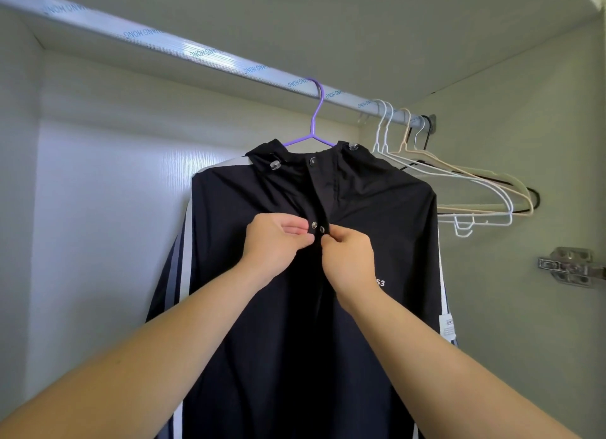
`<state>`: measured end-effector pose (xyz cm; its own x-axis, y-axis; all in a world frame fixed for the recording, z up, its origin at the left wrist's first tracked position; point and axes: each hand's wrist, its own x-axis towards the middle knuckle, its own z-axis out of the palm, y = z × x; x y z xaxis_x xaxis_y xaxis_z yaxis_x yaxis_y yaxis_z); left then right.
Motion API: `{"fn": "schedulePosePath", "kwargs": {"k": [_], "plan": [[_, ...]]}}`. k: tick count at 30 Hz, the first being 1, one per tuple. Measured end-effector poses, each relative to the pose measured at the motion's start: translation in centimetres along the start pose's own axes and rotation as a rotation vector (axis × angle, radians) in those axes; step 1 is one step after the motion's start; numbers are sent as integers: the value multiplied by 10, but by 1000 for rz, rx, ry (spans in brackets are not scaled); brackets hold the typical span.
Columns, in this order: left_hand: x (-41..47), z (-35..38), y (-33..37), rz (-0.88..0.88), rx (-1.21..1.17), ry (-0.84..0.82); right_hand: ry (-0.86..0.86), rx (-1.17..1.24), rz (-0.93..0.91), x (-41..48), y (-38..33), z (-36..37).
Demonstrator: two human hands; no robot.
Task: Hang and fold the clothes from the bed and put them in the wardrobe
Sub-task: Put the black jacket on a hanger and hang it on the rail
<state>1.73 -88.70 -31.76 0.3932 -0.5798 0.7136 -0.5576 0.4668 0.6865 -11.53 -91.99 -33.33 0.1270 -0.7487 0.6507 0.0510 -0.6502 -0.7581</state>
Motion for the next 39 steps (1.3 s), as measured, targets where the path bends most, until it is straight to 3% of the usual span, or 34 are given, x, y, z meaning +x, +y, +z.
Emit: {"fn": "schedulePosePath", "kwargs": {"k": [14,20,34,39], "plan": [[3,-6,7,68,125,-39,98,372,154,-7,-9,6],[4,-8,7,83,155,-58,5,341,228,-9,-9,-7],[5,-6,6,111,128,-71,-137,280,195,-15,-1,-10],[7,-4,3,104,172,-42,-63,311,246,-16,6,-8]]}}
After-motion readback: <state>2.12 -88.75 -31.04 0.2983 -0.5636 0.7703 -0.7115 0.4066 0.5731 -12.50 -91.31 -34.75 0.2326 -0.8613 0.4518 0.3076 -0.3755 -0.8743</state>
